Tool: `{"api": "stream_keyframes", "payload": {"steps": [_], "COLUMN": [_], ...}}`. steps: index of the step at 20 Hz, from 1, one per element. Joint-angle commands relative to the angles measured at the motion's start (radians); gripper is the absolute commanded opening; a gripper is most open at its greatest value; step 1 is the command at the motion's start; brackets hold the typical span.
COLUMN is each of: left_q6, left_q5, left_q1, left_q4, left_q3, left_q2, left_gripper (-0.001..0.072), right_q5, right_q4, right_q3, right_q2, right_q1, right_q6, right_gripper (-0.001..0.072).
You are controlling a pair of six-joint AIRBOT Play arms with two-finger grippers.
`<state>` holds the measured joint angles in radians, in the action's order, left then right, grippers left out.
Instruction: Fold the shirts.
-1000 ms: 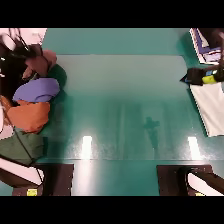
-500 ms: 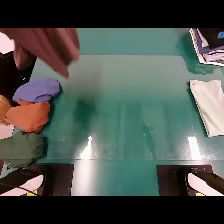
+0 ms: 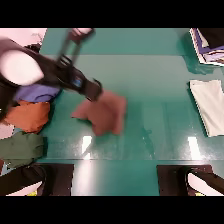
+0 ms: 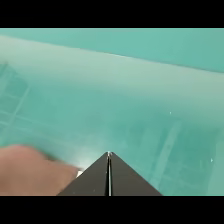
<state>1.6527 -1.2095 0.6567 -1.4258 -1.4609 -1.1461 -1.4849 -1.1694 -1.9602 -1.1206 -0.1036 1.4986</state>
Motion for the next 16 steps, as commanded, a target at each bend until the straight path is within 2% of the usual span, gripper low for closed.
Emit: {"api": "stream_keyframes", "payload": {"steps": [1,4,6,8,11,16], "left_q6": [0.016,0.015,0.006,-0.086,-0.179,-0.189], "left_q5": [0.108,0.065,0.077,0.084,0.122,0.182], "left_q1": [0.011,-0.164,-0.284,-0.363,-0.389,-0.389], "left_q4": [-0.012,-0.053,0.005,0.11,0.2,0.269], "left_q3": [0.09,0.114,0.19,0.279,0.364,0.369], "left_q2": [0.006,-0.001,-0.016,-0.066,-0.172,-0.321], "left_gripper": [0.055,0.055,0.0549,0.055,0.0549,0.0546], "right_q5": [-0.029,-0.041,-0.053,-0.051,-0.053,-0.052], "right_q4": [0.0,0.0,0.0,0.0,0.0,0.0], "right_q3": [-0.01,-0.01,-0.009,0.002,0.064,0.219], "right_q2": [0.0,0.0,-0.001,-0.006,-0.002,-0.002], "right_q1": [-0.001,-0.001,-0.001,-0.001,-0.001,-0.001], "right_q6": [0.0,0.0,0.0,0.0,0.0,0.0], "right_gripper": [0.0016,0.0017,0.0016,0.0016,0.0016,0.0017]}}
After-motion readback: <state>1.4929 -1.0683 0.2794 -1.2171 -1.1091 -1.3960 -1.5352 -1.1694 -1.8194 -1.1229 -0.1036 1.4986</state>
